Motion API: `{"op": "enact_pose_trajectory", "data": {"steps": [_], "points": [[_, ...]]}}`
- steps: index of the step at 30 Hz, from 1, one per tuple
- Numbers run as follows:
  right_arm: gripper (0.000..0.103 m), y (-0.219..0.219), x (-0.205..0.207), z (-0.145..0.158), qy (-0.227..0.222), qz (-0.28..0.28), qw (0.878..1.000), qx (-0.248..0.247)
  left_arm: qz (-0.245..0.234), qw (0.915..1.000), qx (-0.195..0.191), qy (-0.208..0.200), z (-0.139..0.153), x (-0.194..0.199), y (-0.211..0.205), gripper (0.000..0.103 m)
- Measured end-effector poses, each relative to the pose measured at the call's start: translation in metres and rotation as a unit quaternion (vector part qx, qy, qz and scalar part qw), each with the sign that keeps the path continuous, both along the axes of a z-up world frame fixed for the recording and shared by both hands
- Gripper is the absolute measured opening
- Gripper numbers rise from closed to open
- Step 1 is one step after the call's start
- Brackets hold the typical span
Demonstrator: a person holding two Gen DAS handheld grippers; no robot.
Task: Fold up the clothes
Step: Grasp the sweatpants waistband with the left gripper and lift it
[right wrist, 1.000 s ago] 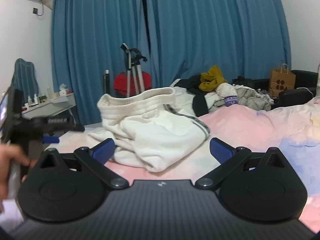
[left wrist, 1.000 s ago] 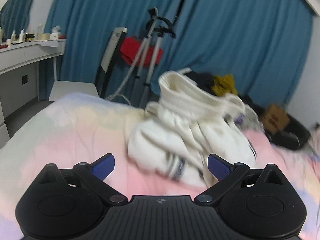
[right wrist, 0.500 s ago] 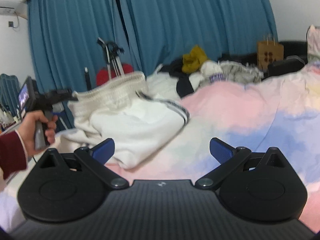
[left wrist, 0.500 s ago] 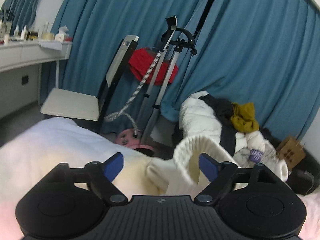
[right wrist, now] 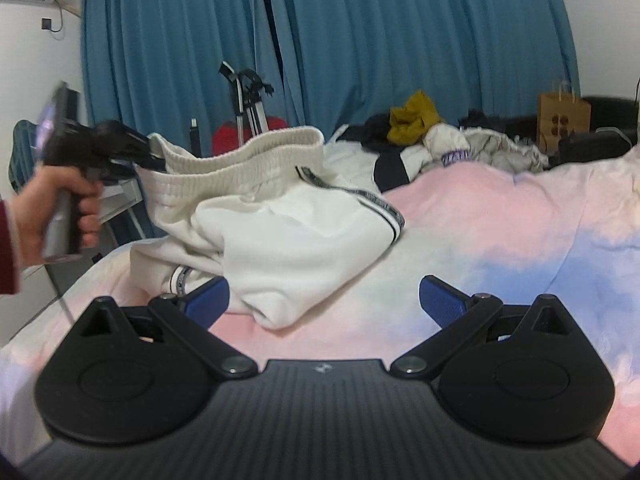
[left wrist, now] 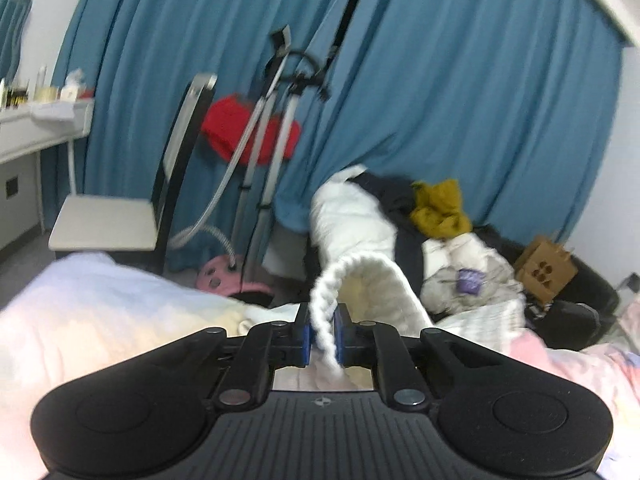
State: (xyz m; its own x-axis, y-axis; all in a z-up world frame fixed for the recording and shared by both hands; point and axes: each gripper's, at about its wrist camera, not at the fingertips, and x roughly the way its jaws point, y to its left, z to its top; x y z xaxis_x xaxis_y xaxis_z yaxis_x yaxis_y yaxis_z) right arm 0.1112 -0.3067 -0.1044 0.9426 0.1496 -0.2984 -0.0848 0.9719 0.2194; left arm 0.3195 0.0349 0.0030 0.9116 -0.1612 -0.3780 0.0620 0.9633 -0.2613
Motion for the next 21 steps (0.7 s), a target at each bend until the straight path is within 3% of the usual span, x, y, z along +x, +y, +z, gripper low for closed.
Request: {"op": "enact_pose_trajectory", "data": {"steps": [3, 8, 14, 21], "points": [[0.103, 0.001, -0.004, 0.004, -0.007, -0.001, 1.000, -0.001, -0.025, 0.9991, 0.023, -0.024, 0.016, -0.053, -0.009, 0.012], [0.103, 0.002, -0.016, 0.013, -0.015, 0.014, 1.000, 0.003, -0.051, 0.9976, 0.035, -0.032, 0.024, -0.144, -0.005, 0.012], [0.103, 0.016, -0.029, 0.020, -0.014, 0.028, 0.999, -0.026, -0.047, 0.9985, 0.026, 0.011, -0.008, -0.220, 0.029, 0.012], [0.103, 0.034, -0.024, 0.013, 0.013, 0.027, 0.997, -0.065, -0.016, 0.9940, 0.020, 0.106, -0.068, -0.243, 0.068, 0.011]]}}
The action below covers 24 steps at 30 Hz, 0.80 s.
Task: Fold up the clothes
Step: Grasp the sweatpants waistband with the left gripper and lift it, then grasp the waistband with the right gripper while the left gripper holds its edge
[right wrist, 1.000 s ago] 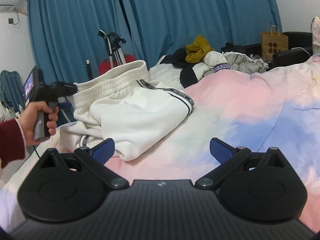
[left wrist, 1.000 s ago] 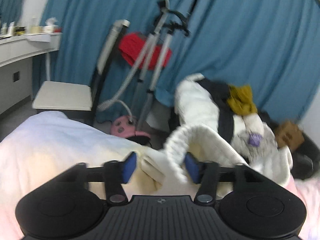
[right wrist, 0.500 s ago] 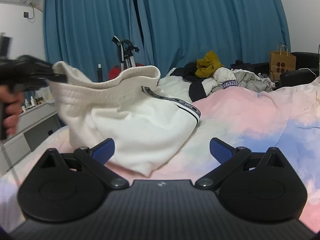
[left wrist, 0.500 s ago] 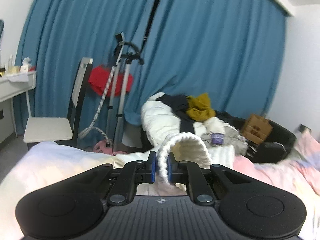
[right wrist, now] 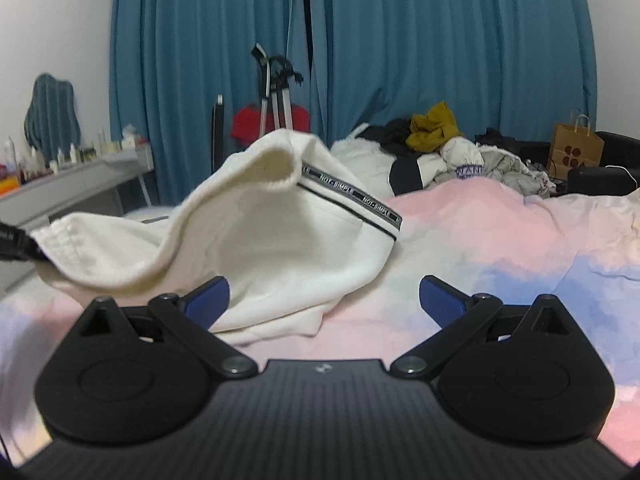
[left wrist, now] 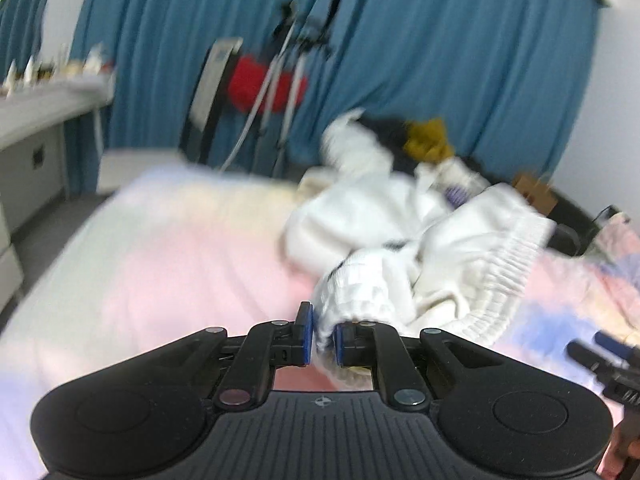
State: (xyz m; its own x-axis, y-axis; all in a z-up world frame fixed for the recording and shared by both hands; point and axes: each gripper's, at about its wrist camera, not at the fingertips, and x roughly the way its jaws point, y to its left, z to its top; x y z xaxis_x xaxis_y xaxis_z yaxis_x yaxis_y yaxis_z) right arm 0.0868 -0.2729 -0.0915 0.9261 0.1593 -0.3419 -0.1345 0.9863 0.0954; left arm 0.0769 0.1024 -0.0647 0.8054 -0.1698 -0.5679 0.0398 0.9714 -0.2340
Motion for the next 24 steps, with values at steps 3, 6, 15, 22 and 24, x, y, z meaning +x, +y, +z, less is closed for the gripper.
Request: {"op": "enact_pose_trajectory", "data": {"steps": [3, 6, 15, 22, 24], "points": [[0.103, 0.002, 0.007, -0.005, 0.014, 0.001, 1.000, 0.001, 0.008, 0.9997, -0.008, 0.020, -0.007, 0.002, 0.013, 0.011], [0.103, 0.004, 0.015, -0.011, 0.027, 0.003, 1.000, 0.002, 0.010, 0.9993, -0.024, 0.027, -0.008, 0.003, 0.023, 0.011], [0.102, 0.004, 0.031, -0.035, 0.110, 0.014, 0.994, 0.005, 0.025, 0.9975, -0.043, 0.049, -0.013, 0.030, 0.025, 0.012], [0.102, 0.023, 0.026, -0.057, 0.172, 0.053, 0.980, -0.088, 0.044, 0.9942, -0.087, 0.046, -0.015, 0.043, 0.032, 0.012], [0.102, 0.021, 0.033, -0.065, 0.183, 0.041, 0.979, -0.075, 0.052, 0.9918, -0.108, 0.045, -0.016, 0.046, 0.036, 0.012]]}}
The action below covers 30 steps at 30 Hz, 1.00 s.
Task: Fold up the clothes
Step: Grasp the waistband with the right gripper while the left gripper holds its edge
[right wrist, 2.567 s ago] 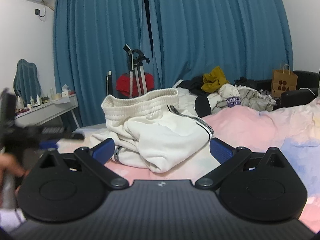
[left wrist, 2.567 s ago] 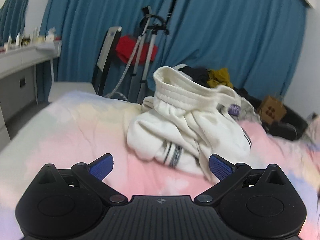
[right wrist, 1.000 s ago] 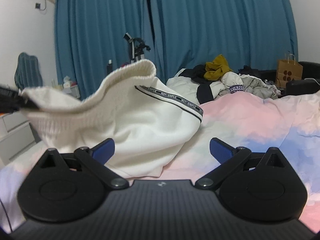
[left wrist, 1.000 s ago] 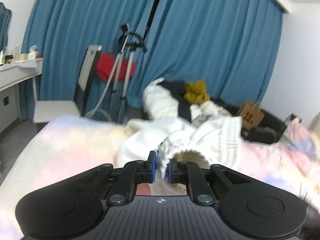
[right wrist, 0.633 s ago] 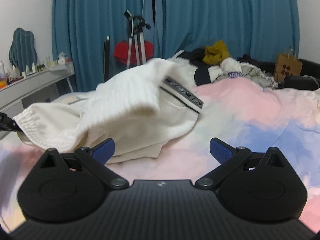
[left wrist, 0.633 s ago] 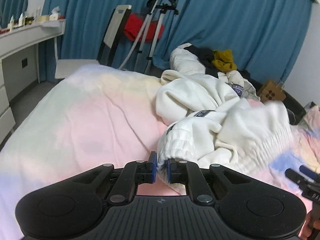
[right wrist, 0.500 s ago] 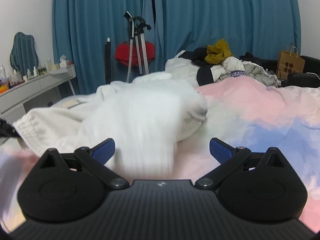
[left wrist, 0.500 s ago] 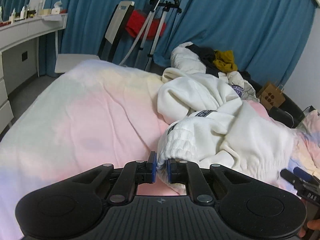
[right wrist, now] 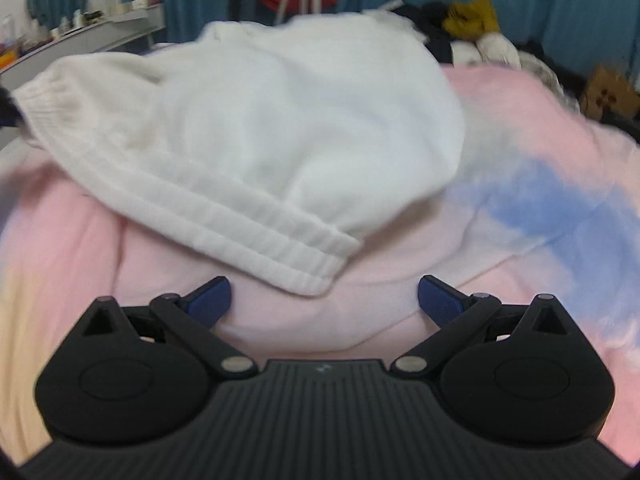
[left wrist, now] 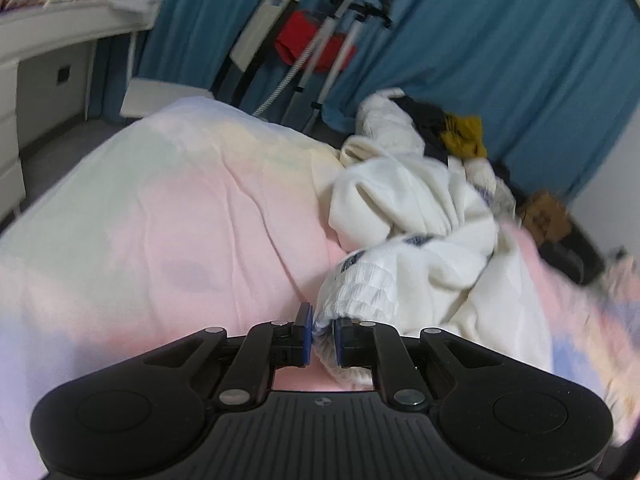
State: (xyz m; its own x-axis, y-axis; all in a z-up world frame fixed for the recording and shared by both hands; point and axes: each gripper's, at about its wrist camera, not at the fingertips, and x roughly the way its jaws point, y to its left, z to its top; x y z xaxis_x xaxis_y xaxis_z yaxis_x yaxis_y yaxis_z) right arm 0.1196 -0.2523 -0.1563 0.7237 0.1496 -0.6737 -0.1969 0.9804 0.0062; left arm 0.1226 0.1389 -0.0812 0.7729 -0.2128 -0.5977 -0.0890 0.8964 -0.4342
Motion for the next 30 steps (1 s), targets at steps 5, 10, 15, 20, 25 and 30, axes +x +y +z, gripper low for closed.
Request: {"op": "enact_pose_trajectory", "data": {"steps": [5, 10, 15, 20, 25, 30], "points": [[0.102, -0.036, 0.000, 0.015, -0.043, -0.081, 0.989, 0.118, 0.010, 0.9996, -0.027, 0.003, -0.003, 0.004, 0.008, 0.012], [0.102, -0.056, -0.010, 0.034, -0.121, -0.119, 0.971, 0.166, 0.010, 0.9996, -0.025, 0.004, -0.003, 0.004, 0.007, 0.012], [0.088, -0.042, -0.008, 0.040, -0.182, -0.090, 0.970, 0.133, 0.010, 0.9997, -0.020, 0.006, -0.005, 0.004, 0.005, 0.012], [0.058, -0.018, -0.001, 0.038, -0.203, -0.072, 0.974, 0.068, 0.005, 0.9999, -0.008, 0.006, -0.007, 0.004, 0.001, 0.013], [0.037, -0.014, -0.006, 0.042, -0.215, -0.075, 0.973, 0.049, -0.011, 0.9996, 0.025, -0.002, -0.011, 0.007, -0.011, 0.021], [0.019, -0.016, -0.010, 0.050, -0.182, -0.084, 0.978, 0.057, -0.022, 0.9962, 0.084, -0.008, -0.013, 0.004, -0.027, 0.042]]}}
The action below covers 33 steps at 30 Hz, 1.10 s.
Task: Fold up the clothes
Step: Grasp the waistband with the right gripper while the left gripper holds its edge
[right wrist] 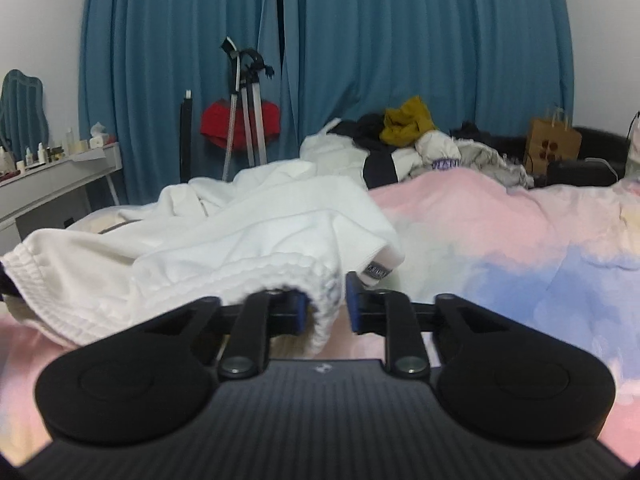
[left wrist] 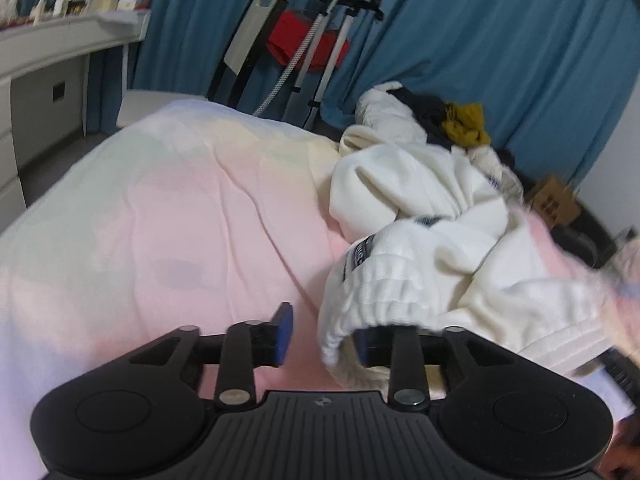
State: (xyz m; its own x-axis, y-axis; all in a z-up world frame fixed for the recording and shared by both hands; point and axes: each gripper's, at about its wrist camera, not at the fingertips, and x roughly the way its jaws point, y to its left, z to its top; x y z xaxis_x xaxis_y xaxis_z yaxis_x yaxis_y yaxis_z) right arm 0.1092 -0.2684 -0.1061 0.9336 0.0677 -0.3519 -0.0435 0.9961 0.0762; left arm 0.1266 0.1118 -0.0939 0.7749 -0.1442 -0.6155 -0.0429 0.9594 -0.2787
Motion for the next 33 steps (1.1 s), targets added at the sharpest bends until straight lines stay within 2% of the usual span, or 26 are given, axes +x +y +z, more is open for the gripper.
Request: {"op": "enact_pose_trajectory", "data": {"steps": [4, 7, 11, 12, 15, 17, 18, 19, 20, 21, 22, 25, 27, 30, 33], "points": [[0.015, -0.003, -0.009, 0.013, -0.006, 0.001, 1.000, 0.019, -0.012, 0.9987, 0.048, -0.006, 0.001, -0.005, -0.014, 0.065], [0.014, -0.009, -0.020, 0.027, -0.026, 0.000, 0.999, 0.041, -0.024, 0.9943, 0.100, -0.026, 0.004, -0.011, -0.027, 0.077], [0.014, -0.017, -0.036, 0.046, -0.063, -0.001, 0.996, 0.058, -0.056, 0.9829, 0.163, -0.066, 0.005, -0.021, -0.053, 0.080], [0.014, -0.020, -0.039, 0.050, -0.071, 0.000, 0.996, 0.062, -0.060, 0.9817, 0.168, -0.067, 0.003, -0.021, -0.058, 0.080], [0.014, -0.030, -0.046, 0.061, -0.071, 0.002, 0.993, 0.093, -0.074, 0.9797, 0.173, -0.069, -0.004, -0.021, -0.076, 0.075], [0.014, -0.035, -0.049, 0.065, -0.075, 0.003, 0.991, 0.107, -0.074, 0.9774, 0.183, -0.075, -0.007, -0.020, -0.087, 0.067], [0.014, -0.036, -0.049, 0.064, -0.078, 0.000, 0.992, 0.099, -0.073, 0.9764, 0.188, -0.079, -0.009, -0.019, -0.092, 0.058], [0.014, -0.036, -0.048, 0.062, -0.079, -0.003, 0.993, 0.091, -0.071, 0.9772, 0.183, -0.080, -0.009, -0.017, -0.094, 0.045], [0.014, -0.038, -0.044, 0.056, -0.070, -0.008, 0.994, 0.088, -0.069, 0.9783, 0.178, -0.082, -0.009, -0.015, -0.096, 0.038], [0.013, -0.040, -0.041, 0.051, -0.062, -0.013, 0.994, 0.085, -0.064, 0.9802, 0.169, -0.080, -0.008, -0.013, -0.096, 0.021], [0.013, -0.042, -0.037, 0.045, -0.054, -0.018, 0.995, 0.082, -0.057, 0.9824, 0.159, -0.079, -0.005, -0.011, -0.094, 0.013], [0.013, -0.048, -0.026, 0.028, -0.028, -0.034, 0.996, 0.073, -0.037, 0.9862, 0.133, -0.092, 0.010, -0.012, -0.085, 0.009], [0.013, -0.048, -0.017, 0.015, 0.007, -0.044, 0.996, 0.080, -0.027, 0.9868, 0.117, -0.108, 0.024, -0.016, -0.080, 0.009], [0.012, -0.050, -0.016, 0.003, 0.055, -0.032, 0.989, 0.133, -0.011, 0.9875, 0.091, -0.129, 0.051, -0.020, -0.070, 0.008], [0.012, -0.035, -0.029, 0.005, 0.076, 0.012, 0.986, 0.148, 0.014, 0.9869, 0.065, -0.147, 0.081, -0.020, -0.051, 0.008]]}}
